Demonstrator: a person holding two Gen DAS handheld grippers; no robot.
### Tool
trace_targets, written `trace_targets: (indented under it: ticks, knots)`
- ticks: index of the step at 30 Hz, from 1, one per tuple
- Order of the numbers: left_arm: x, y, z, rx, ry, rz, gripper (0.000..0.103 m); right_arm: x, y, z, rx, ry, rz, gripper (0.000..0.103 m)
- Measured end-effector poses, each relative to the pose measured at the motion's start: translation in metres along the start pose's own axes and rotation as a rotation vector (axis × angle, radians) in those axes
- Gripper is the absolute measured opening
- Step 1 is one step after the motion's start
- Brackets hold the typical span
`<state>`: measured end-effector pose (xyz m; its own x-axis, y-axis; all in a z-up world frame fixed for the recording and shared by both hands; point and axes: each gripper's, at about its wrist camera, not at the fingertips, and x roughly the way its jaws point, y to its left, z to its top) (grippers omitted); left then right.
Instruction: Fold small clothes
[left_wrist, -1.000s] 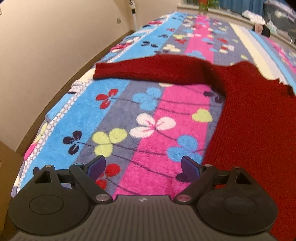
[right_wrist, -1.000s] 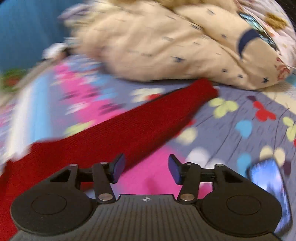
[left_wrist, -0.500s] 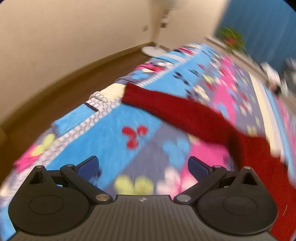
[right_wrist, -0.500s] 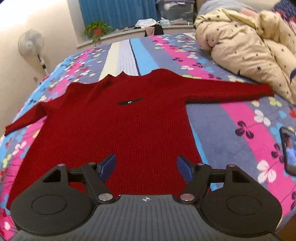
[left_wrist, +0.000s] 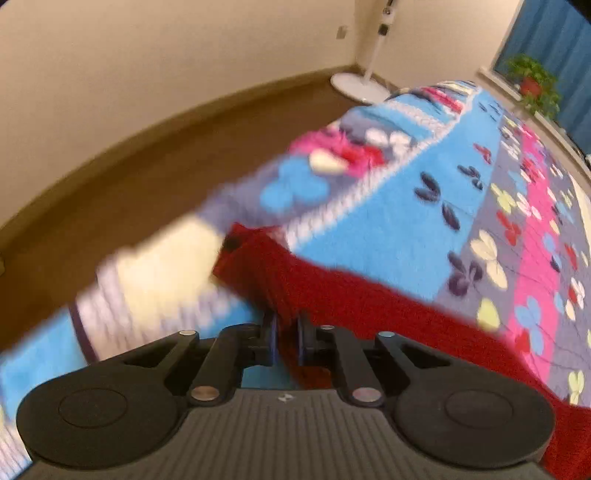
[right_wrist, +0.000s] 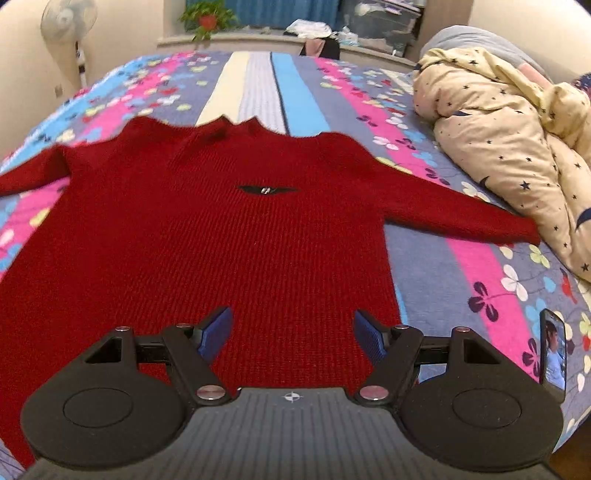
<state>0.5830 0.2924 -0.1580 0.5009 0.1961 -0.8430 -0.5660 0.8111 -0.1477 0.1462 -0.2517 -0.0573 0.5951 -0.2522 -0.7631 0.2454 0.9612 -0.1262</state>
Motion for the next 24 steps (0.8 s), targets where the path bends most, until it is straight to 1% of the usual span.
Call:
trace_targets:
  ticks: [2,3,5,6,7,8,9,10,11,12,13,14,15,16,17,18,19,21,24]
  knots:
    - [-0.012,0.019,0.019,-0.072,-0.068,0.008,0.011,0.005,0.003,0.002,0.006,-0.011,0.001,0.072]
    - [-0.015,0.031,0.030,-0.111,-0.081,0.014,0.010,0.008,0.003,0.003,0.018,-0.015,0.003,0.072]
    - [-0.008,0.044,0.039,-0.149,-0.028,-0.017,0.011,0.015,0.001,0.003,0.048,-0.006,0.022,0.072]
    - [-0.001,0.044,0.038,-0.134,0.007,-0.038,0.011,0.020,-0.001,0.002,0.059,0.007,0.033,0.072]
    - [0.004,0.042,0.034,-0.099,0.027,-0.041,0.012,0.024,-0.003,0.001,0.074,0.017,0.030,0.072]
    - [0.008,0.039,0.028,-0.072,0.038,-0.025,0.015,0.029,-0.006,0.000,0.096,0.026,0.019,0.072]
    - [0.011,0.038,0.023,-0.062,0.043,-0.007,0.028,0.033,-0.009,-0.002,0.117,0.037,0.018,0.072]
    - [0.015,0.040,0.017,-0.073,0.053,-0.011,0.039,0.037,-0.014,-0.003,0.144,0.050,0.017,0.072]
    - [0.017,0.043,0.011,-0.101,0.060,-0.037,0.061,0.040,-0.018,-0.005,0.171,0.058,0.017,0.072]
    - [0.016,0.046,0.005,-0.130,0.060,-0.073,0.081,0.040,-0.022,-0.006,0.191,0.065,0.019,0.072]
    - [0.014,0.047,0.000,-0.150,0.058,-0.102,0.087,0.041,-0.025,-0.008,0.200,0.071,0.022,0.072]
    - [0.014,0.046,-0.001,-0.158,0.057,-0.112,0.091,0.042,-0.027,-0.010,0.199,0.074,0.018,0.072]
    - [0.013,0.041,-0.002,-0.148,0.061,-0.094,0.088,0.042,-0.030,-0.013,0.195,0.077,0.012,0.072]
    - [0.012,0.034,-0.001,-0.119,0.060,-0.067,0.078,0.043,-0.031,-0.014,0.192,0.080,0.005,0.072]
    - [0.009,0.025,-0.001,-0.062,0.033,-0.019,0.028,0.044,-0.034,-0.015,0.195,0.084,0.003,0.072]
    - [0.005,0.017,0.001,-0.007,0.013,0.028,0.012,0.045,-0.036,-0.015,0.202,0.090,0.002,0.072]
    - [0.000,0.016,0.002,0.008,0.002,0.031,0.012,0.045,-0.038,-0.014,0.210,0.089,0.002,0.072]
    - [-0.016,0.012,0.006,0.004,-0.048,0.025,0.012,0.043,-0.041,-0.011,0.214,0.065,0.008,0.072]
    - [-0.041,-0.001,0.015,-0.001,-0.089,0.019,0.012,0.041,-0.049,-0.009,0.235,0.035,0.008,0.072]
